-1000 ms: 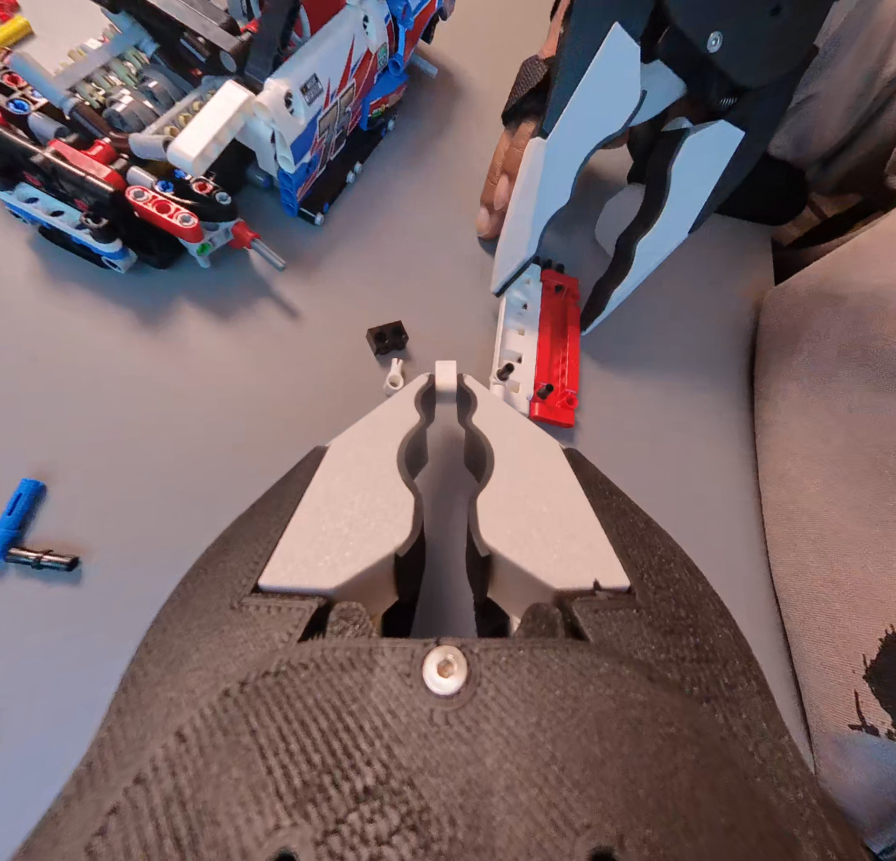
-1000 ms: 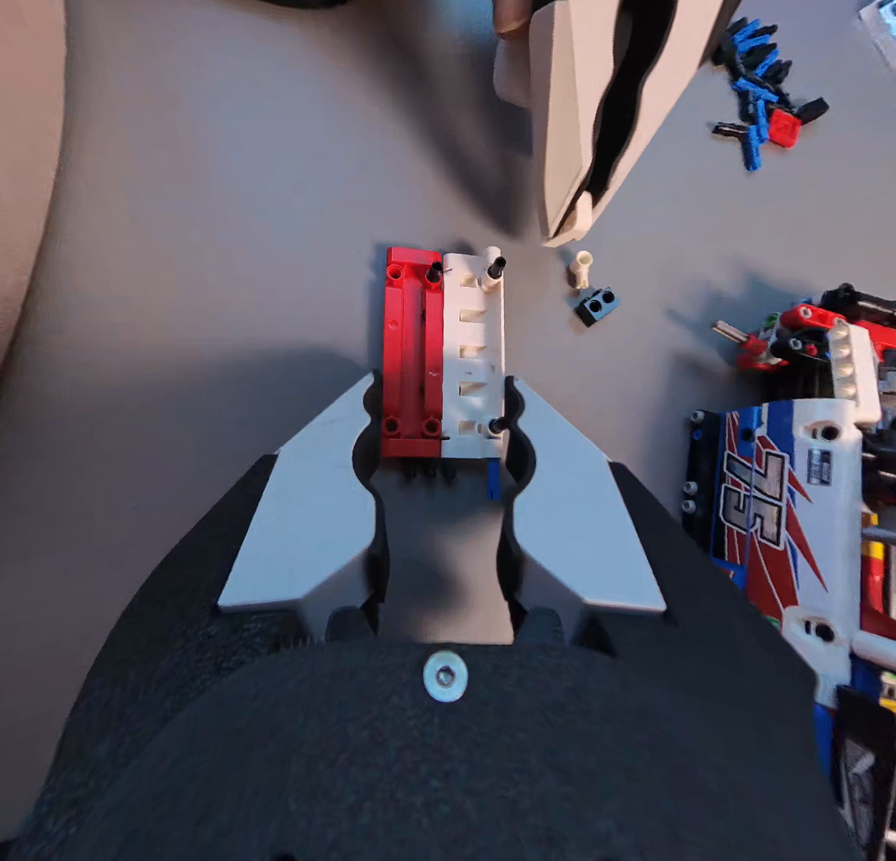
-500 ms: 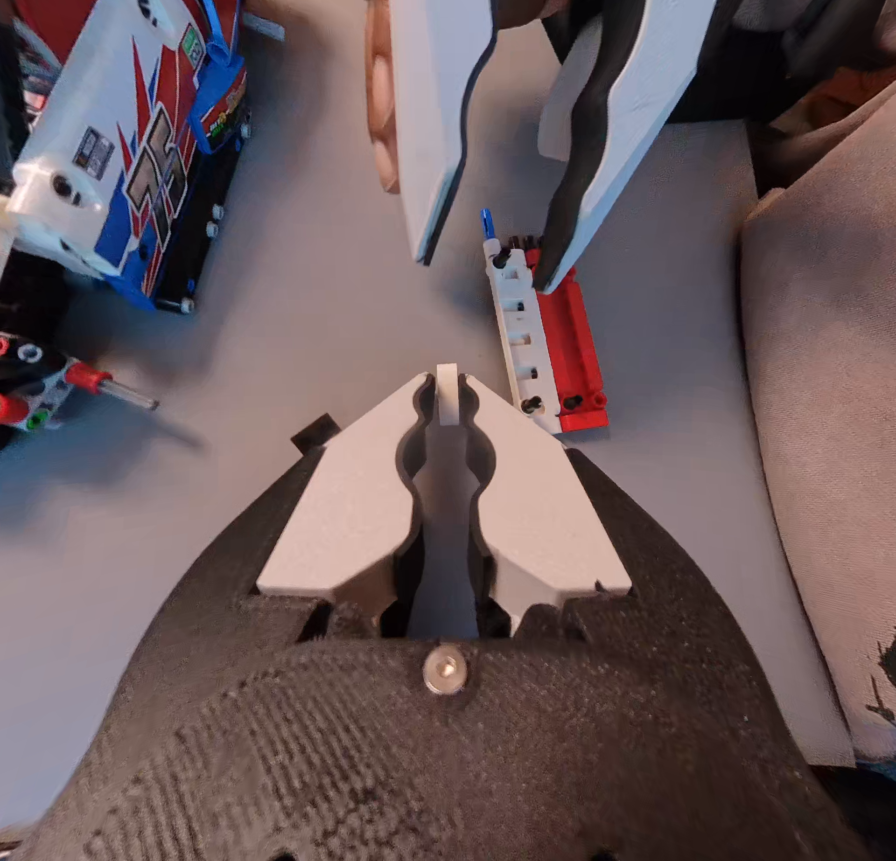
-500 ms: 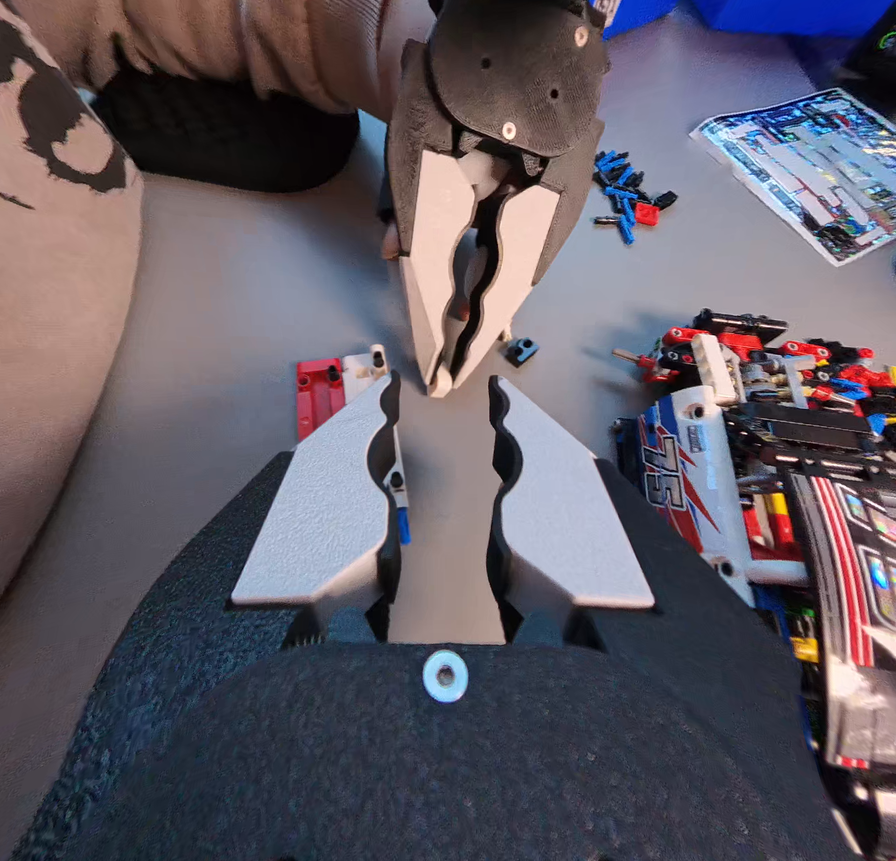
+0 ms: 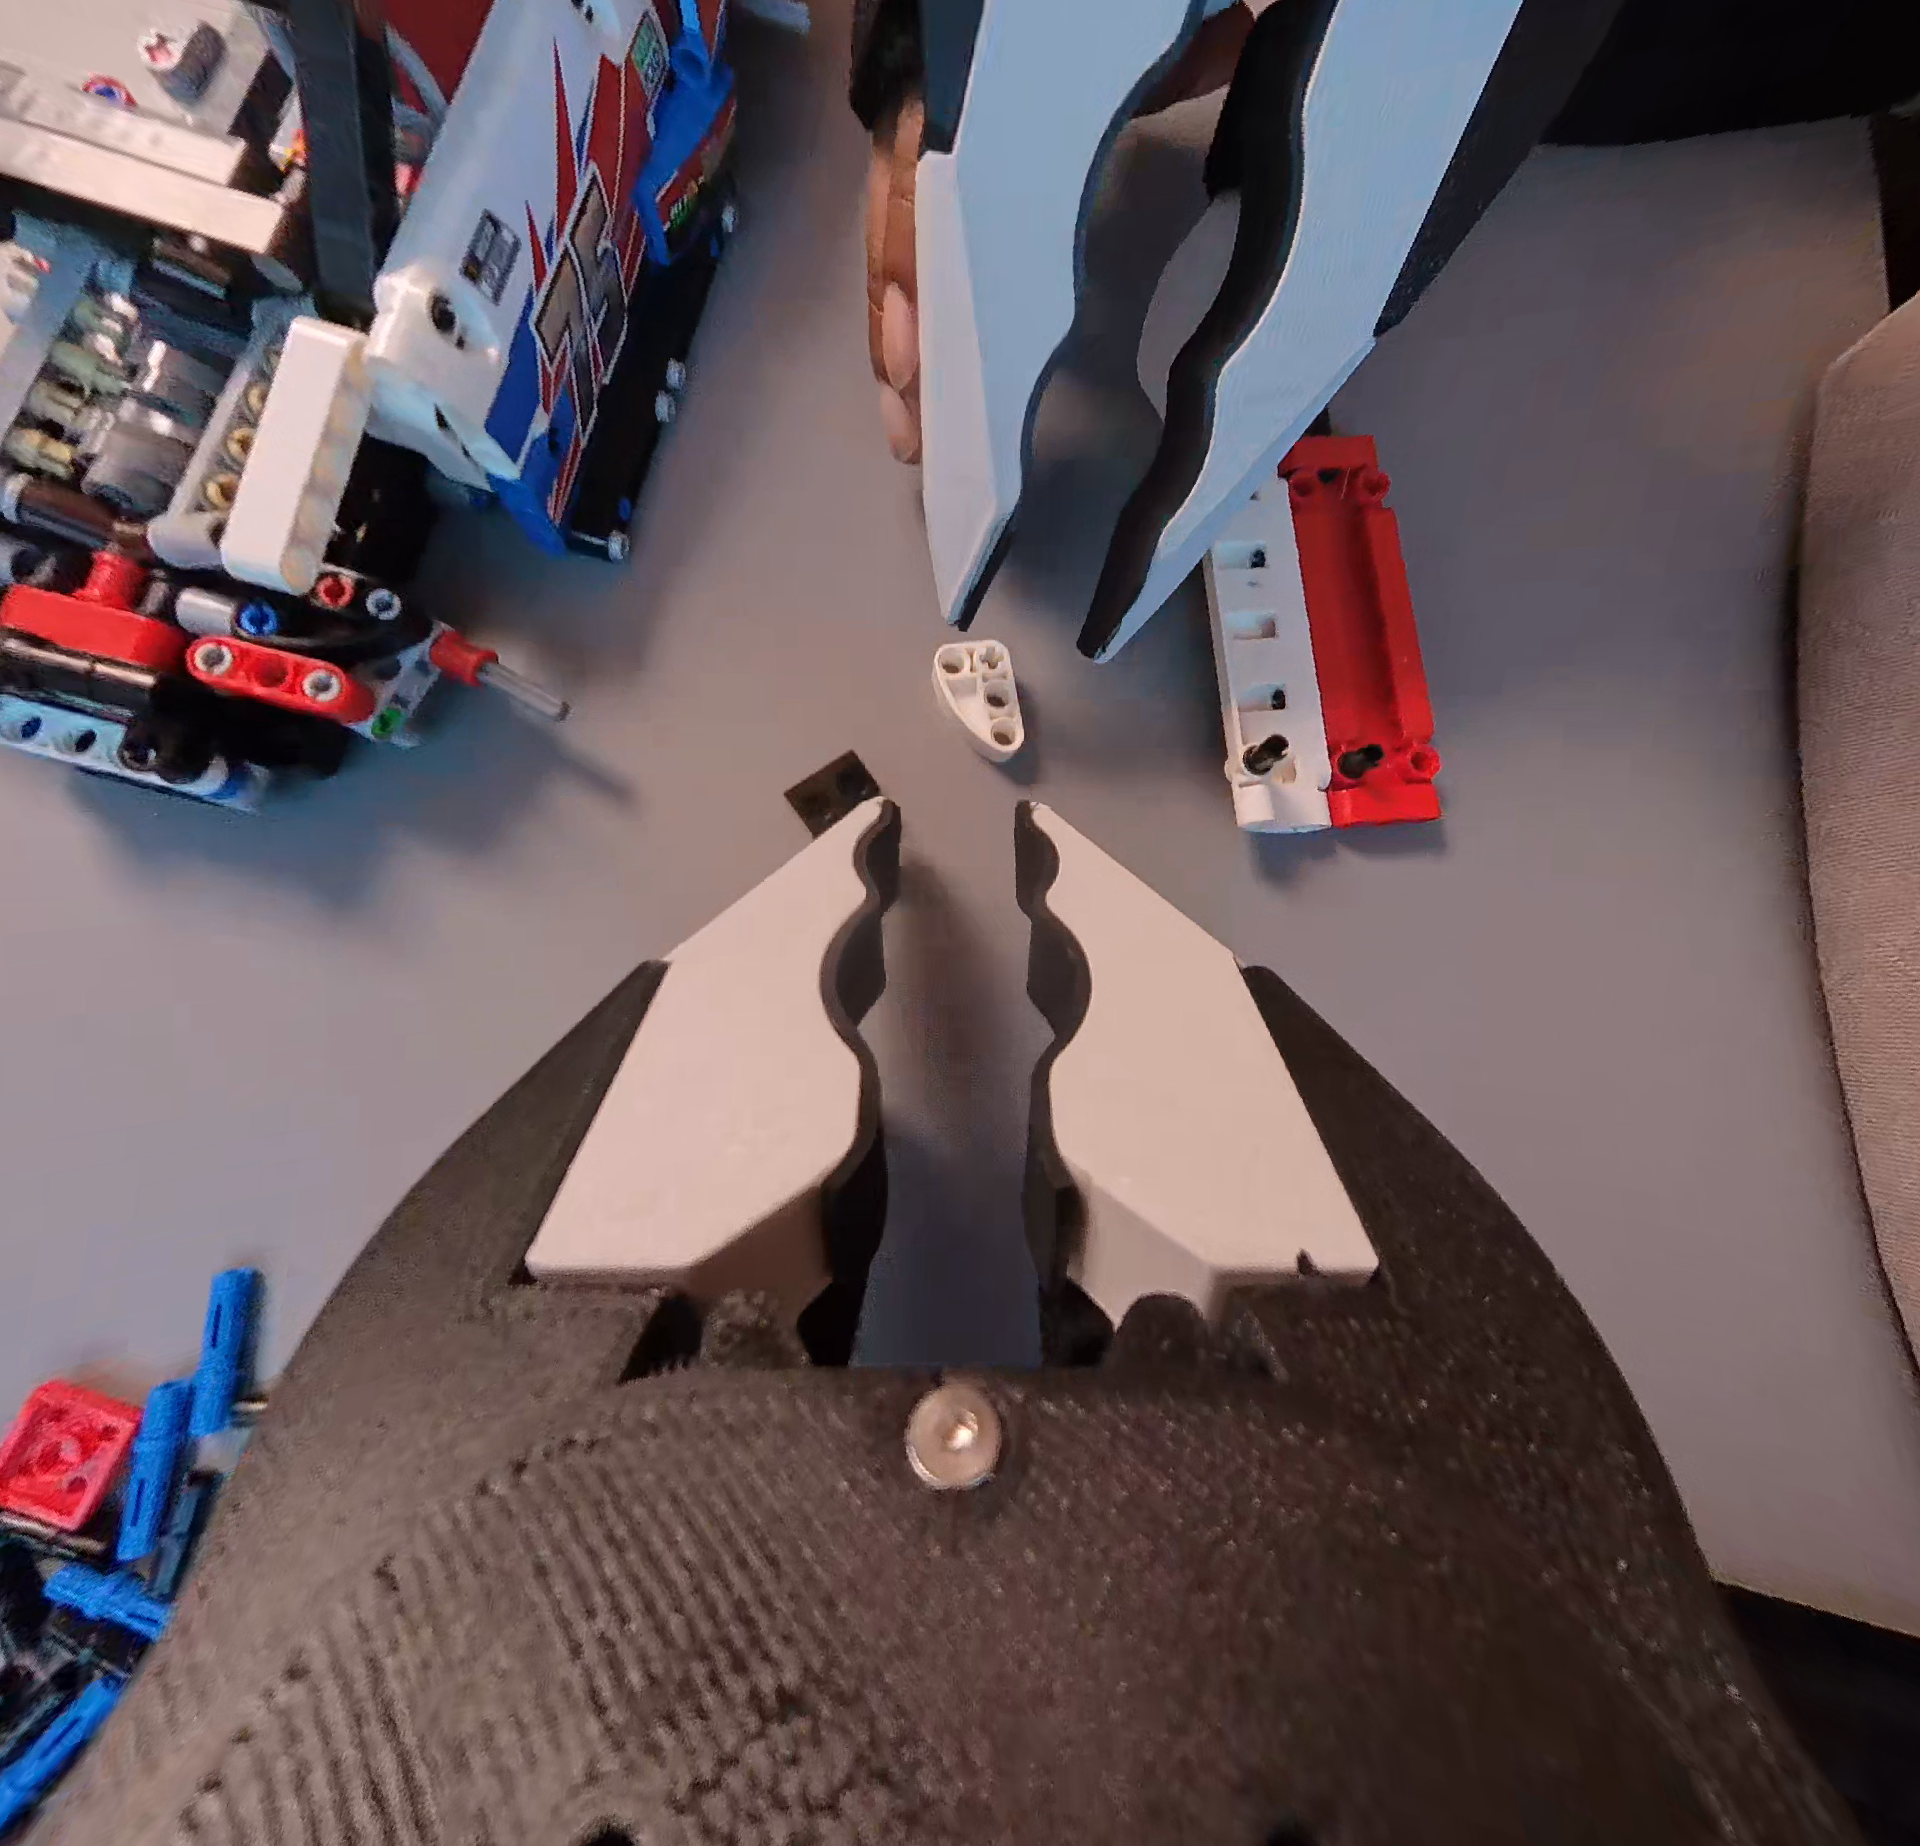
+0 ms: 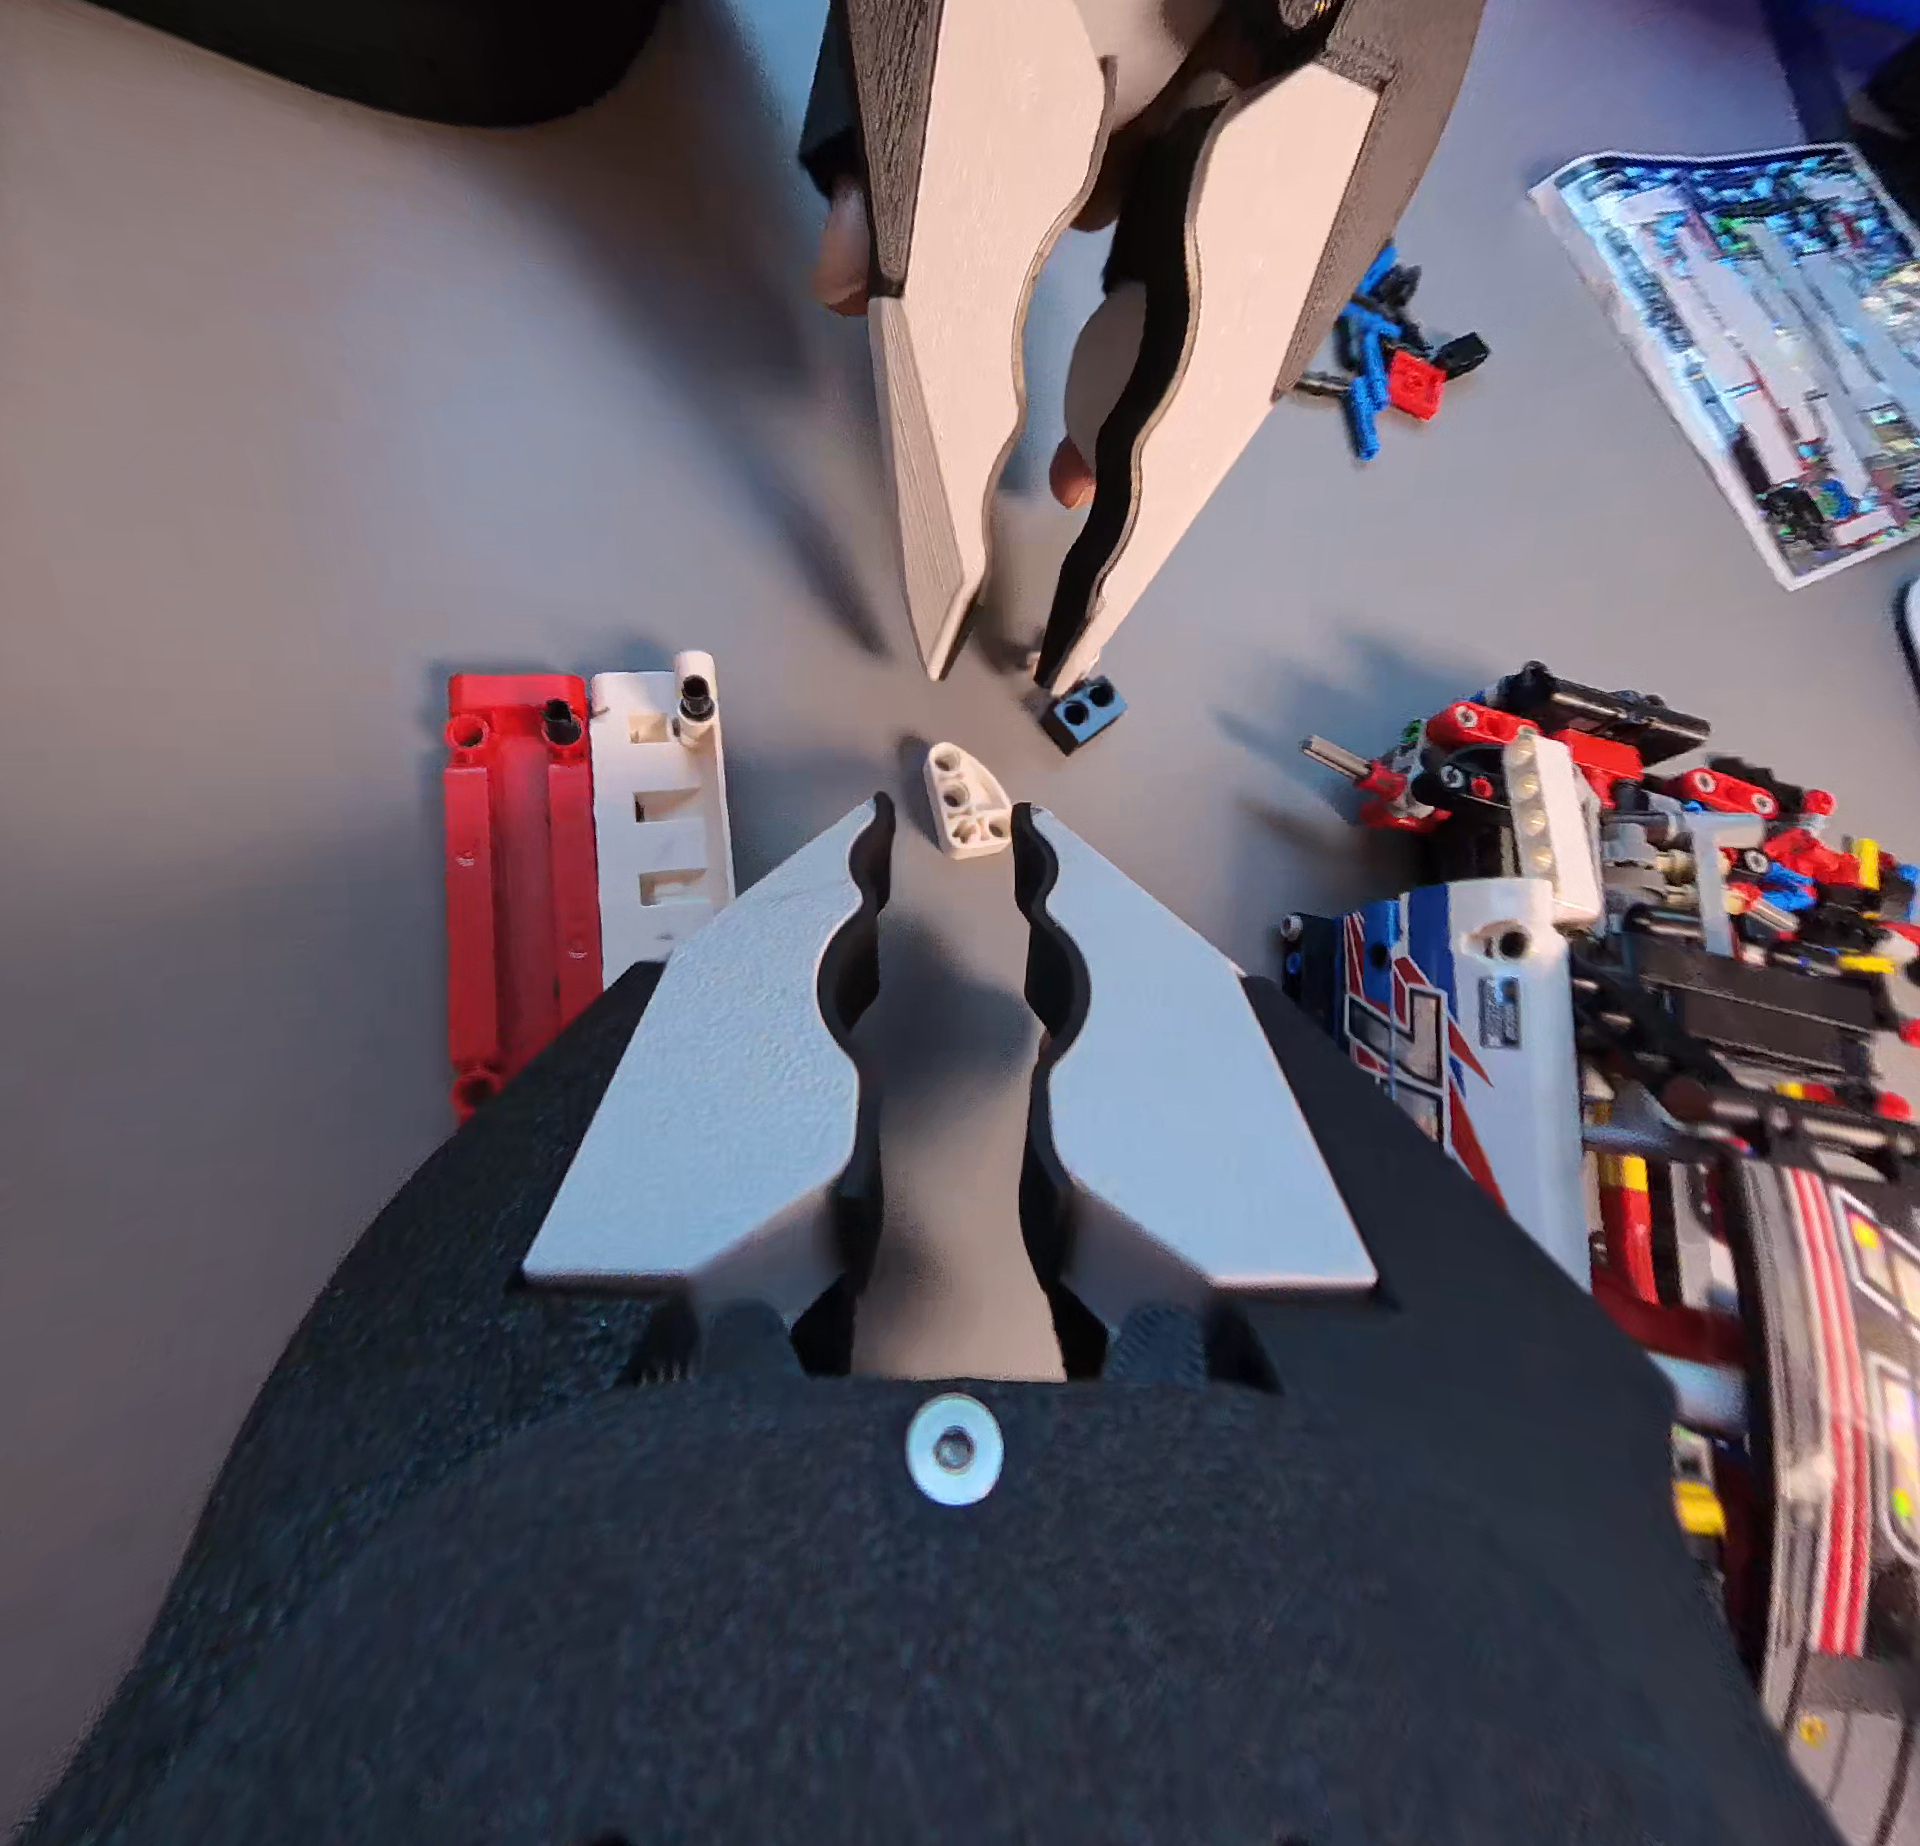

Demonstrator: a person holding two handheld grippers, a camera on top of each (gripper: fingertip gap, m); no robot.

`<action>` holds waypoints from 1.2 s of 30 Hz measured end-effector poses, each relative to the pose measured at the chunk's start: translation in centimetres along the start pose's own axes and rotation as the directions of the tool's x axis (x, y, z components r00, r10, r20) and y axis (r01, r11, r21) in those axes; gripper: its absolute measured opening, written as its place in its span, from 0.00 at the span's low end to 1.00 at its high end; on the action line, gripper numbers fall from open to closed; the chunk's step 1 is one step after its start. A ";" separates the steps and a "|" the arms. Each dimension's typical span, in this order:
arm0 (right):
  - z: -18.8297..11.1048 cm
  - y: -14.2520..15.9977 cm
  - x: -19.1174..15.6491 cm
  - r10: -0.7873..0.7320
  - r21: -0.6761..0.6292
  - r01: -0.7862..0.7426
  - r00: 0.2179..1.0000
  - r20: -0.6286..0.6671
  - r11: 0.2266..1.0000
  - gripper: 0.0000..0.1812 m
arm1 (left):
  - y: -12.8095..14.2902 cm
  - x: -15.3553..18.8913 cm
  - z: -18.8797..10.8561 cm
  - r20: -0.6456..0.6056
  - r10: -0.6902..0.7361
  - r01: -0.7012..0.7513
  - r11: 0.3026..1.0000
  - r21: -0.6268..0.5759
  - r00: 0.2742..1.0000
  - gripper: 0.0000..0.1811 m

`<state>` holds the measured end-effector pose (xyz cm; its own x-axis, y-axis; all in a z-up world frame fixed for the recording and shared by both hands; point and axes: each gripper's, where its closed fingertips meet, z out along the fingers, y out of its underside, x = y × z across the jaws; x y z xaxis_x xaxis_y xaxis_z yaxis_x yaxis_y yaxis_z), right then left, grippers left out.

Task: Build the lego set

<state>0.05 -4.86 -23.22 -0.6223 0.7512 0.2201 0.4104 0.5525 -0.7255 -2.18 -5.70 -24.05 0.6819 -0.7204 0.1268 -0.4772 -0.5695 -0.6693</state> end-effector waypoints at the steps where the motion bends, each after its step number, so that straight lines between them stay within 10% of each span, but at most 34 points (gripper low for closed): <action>1: 0.3 0.2 -0.1 -0.009 -0.029 0.009 1.000 0.027 1.000 0.14 | 0.3 0.1 0.0 0.004 -0.010 0.010 1.000 0.001 1.000 0.11; 21: 0.9 1.4 1.0 -0.077 -0.164 0.103 0.984 0.158 0.981 0.10 | -2.1 -2.9 -2.3 0.176 -0.095 0.042 0.958 0.284 0.980 0.12; 27: -3.0 -2.7 3.1 0.084 0.140 -0.085 0.996 0.011 0.986 0.17 | -3.1 -5.2 -4.4 0.280 -0.161 0.034 0.911 0.411 0.946 0.15; 36: -10.8 -2.8 6.2 0.441 0.590 -0.210 0.853 -0.278 0.779 0.19 | -2.6 -7.1 -5.4 0.399 -0.160 -0.031 0.902 0.432 0.903 0.18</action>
<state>2.20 2.17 -12.79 -0.1646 0.9851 0.0496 0.0571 0.0597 -0.9966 -8.74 -1.21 -19.26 0.9132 -0.4015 -0.0703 -0.2120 -0.3204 -0.9232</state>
